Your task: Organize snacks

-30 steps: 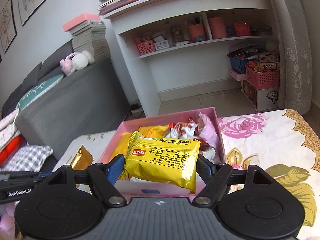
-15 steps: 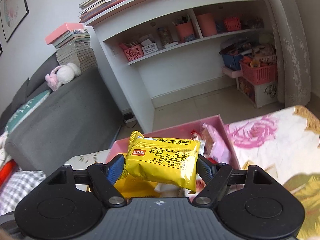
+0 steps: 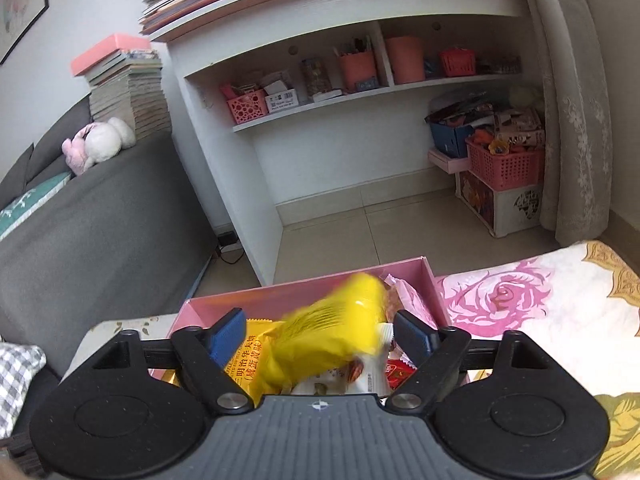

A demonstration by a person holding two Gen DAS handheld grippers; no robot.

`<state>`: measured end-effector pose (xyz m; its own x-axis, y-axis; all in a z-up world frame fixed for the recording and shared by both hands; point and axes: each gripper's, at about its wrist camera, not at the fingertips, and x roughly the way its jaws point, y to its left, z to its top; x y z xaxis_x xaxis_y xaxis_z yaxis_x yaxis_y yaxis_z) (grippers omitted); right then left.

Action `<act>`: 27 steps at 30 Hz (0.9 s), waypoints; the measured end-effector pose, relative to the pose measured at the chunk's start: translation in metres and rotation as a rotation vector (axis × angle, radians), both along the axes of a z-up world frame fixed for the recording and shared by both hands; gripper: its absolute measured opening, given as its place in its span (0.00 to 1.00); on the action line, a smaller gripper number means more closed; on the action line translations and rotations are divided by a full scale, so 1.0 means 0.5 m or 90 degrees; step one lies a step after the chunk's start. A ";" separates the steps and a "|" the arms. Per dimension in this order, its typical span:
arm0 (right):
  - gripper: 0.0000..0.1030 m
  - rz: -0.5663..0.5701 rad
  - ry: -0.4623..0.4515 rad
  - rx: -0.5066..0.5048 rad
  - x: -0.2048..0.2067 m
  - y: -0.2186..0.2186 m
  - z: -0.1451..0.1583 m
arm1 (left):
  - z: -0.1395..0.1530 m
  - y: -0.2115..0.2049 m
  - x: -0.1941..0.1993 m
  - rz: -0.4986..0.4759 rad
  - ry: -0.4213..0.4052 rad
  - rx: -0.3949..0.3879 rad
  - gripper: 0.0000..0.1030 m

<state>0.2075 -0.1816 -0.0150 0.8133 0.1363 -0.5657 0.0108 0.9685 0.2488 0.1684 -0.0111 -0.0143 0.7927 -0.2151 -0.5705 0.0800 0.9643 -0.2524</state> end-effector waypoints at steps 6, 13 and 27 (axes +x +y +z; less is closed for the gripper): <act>0.82 -0.023 -0.002 0.028 -0.020 -0.020 0.024 | 0.014 -0.010 -0.014 -0.017 -0.002 0.013 0.51; 0.89 -0.055 0.030 0.023 -0.077 -0.051 0.058 | 0.057 -0.018 -0.069 -0.021 0.007 0.032 0.87; 0.93 -0.050 0.093 -0.070 -0.232 -0.025 0.121 | 0.111 -0.010 -0.208 0.014 0.081 0.101 0.99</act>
